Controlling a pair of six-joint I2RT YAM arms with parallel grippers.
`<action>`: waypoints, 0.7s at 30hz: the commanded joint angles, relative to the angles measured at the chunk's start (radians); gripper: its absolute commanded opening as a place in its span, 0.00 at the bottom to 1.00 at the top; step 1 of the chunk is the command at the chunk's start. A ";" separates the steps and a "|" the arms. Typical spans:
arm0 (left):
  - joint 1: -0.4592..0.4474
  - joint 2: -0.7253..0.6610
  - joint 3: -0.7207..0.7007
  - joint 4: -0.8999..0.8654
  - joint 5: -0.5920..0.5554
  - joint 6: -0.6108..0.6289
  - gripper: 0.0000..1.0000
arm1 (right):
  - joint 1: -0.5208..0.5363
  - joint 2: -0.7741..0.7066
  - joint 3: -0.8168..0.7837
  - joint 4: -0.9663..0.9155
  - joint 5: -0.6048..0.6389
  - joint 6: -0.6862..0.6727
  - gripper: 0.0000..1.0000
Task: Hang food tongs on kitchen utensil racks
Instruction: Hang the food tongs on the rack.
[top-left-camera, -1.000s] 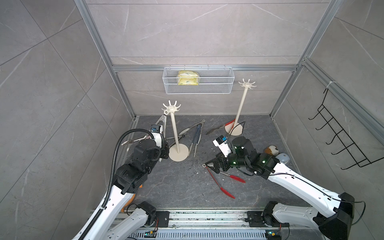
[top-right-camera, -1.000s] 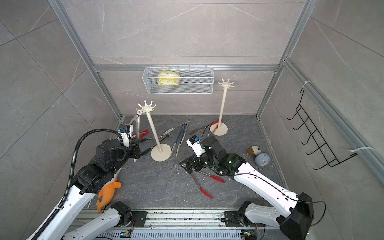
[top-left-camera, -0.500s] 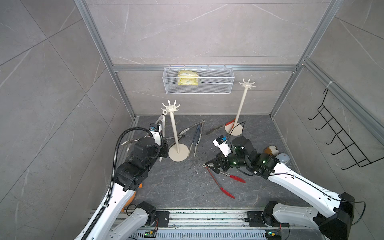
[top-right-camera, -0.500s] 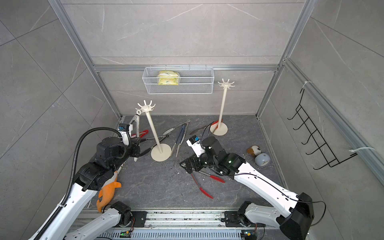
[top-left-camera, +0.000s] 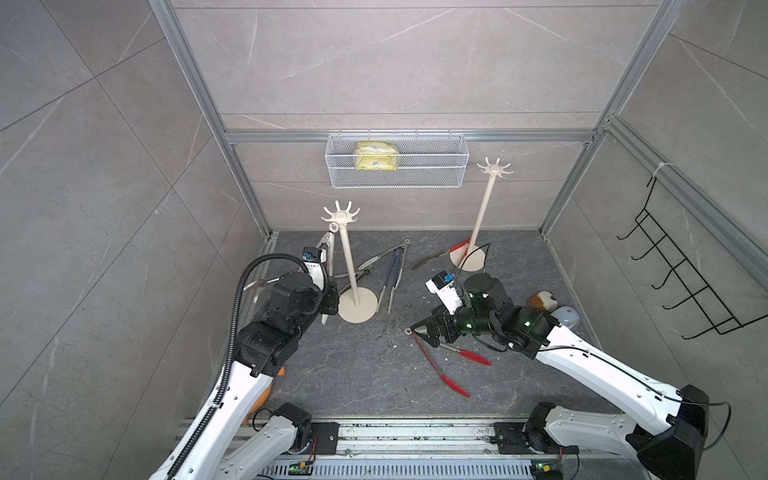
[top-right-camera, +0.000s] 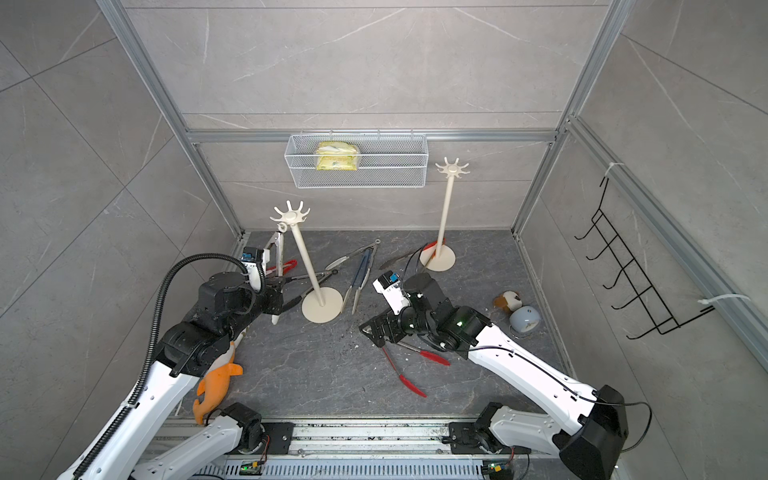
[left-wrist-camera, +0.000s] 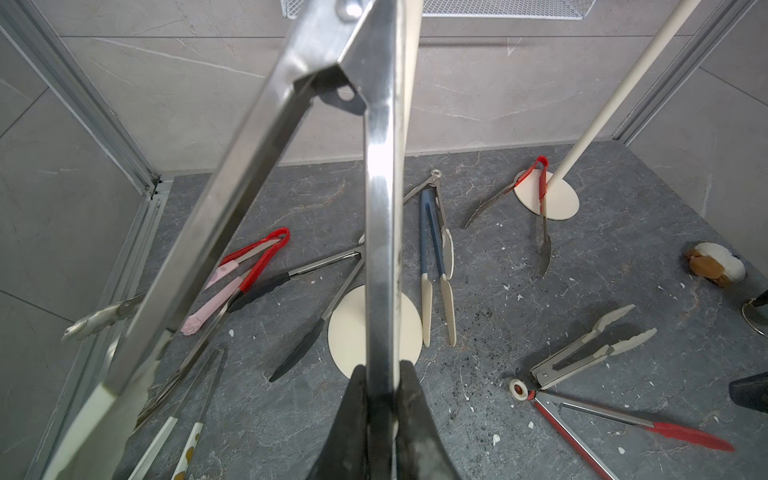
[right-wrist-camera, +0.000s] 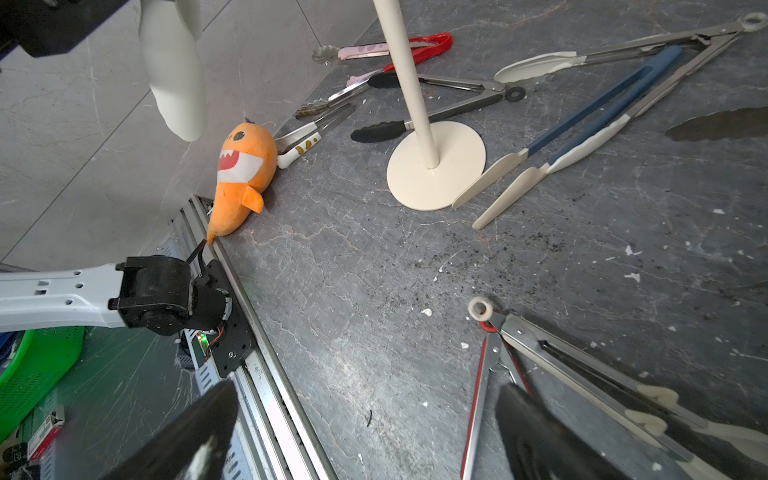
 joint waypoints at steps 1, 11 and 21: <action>0.006 -0.036 -0.004 0.034 0.000 -0.021 0.30 | -0.004 -0.006 -0.004 0.011 -0.009 0.006 0.99; 0.044 -0.057 -0.004 0.020 0.019 -0.020 0.59 | -0.003 0.003 0.001 0.007 -0.008 -0.001 0.99; 0.135 -0.068 0.020 -0.013 0.066 0.000 0.73 | -0.003 0.004 -0.004 0.009 -0.006 -0.001 0.99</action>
